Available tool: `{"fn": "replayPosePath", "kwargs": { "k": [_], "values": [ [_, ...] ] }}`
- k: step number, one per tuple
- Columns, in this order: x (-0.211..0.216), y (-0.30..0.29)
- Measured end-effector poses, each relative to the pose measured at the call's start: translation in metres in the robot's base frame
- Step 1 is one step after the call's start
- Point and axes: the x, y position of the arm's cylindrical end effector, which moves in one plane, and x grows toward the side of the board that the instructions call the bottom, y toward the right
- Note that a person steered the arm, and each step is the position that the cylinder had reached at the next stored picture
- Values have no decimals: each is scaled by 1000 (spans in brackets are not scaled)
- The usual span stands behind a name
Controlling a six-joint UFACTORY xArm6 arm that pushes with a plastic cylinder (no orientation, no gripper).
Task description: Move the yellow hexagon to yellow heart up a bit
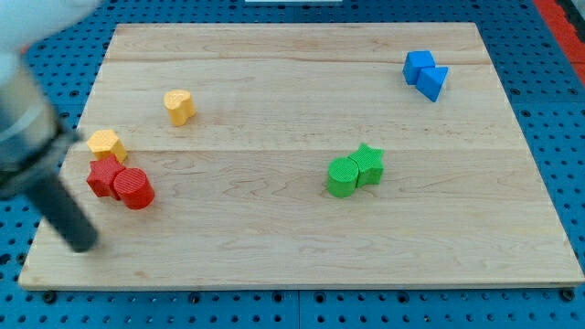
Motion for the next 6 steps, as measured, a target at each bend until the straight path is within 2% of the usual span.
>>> {"fn": "replayPosePath", "kwargs": {
  "k": [1, 3, 4, 5, 6],
  "values": [
    [-65, -33],
    [-156, 57],
    [-187, 73],
    [-174, 100],
    [-186, 134]
  ]
}}
